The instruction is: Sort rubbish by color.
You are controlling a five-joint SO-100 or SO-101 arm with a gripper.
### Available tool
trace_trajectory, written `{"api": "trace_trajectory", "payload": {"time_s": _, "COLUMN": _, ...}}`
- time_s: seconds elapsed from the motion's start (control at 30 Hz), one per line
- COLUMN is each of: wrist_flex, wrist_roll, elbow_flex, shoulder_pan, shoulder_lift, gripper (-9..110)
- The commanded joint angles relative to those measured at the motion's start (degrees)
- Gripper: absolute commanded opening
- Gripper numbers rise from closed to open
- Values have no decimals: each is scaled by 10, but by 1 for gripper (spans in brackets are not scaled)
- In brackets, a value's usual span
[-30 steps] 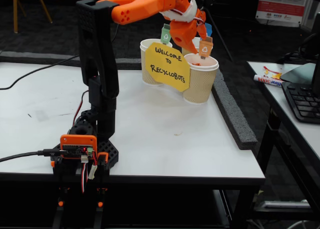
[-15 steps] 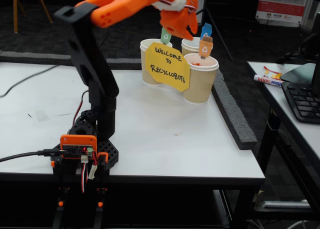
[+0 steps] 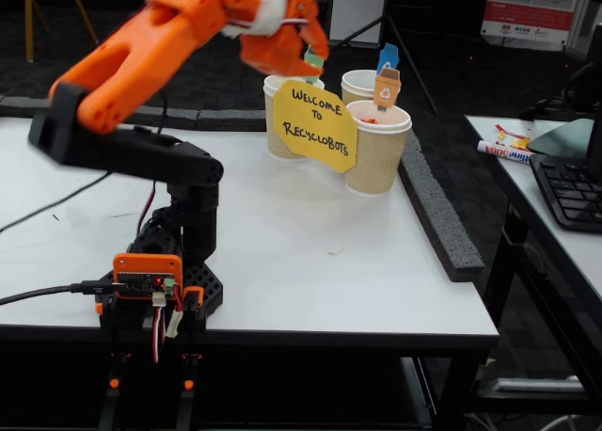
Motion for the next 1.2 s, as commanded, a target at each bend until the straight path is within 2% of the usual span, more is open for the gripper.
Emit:
{"api": "trace_trajectory", "payload": {"time_s": 0.0, "wrist_flex": 38, "wrist_roll": -7, "elbow_flex": -6, "shoulder_pan": -32, "shoulder_lift": 91, "gripper": 0}}
{"api": "trace_trajectory", "payload": {"time_s": 0.3, "wrist_flex": 63, "wrist_roll": -7, "elbow_flex": 66, "shoulder_pan": -40, "shoulder_lift": 210, "gripper": 0}}
{"api": "trace_trajectory", "payload": {"time_s": 0.7, "wrist_flex": 92, "wrist_roll": -7, "elbow_flex": 93, "shoulder_pan": -66, "shoulder_lift": 244, "gripper": 0}}
{"api": "trace_trajectory", "payload": {"time_s": 0.93, "wrist_flex": 94, "wrist_roll": -7, "elbow_flex": 83, "shoulder_pan": -200, "shoulder_lift": 244, "gripper": 0}}
{"api": "trace_trajectory", "payload": {"time_s": 1.17, "wrist_flex": 105, "wrist_roll": -7, "elbow_flex": 99, "shoulder_pan": -404, "shoulder_lift": 243, "gripper": 0}}
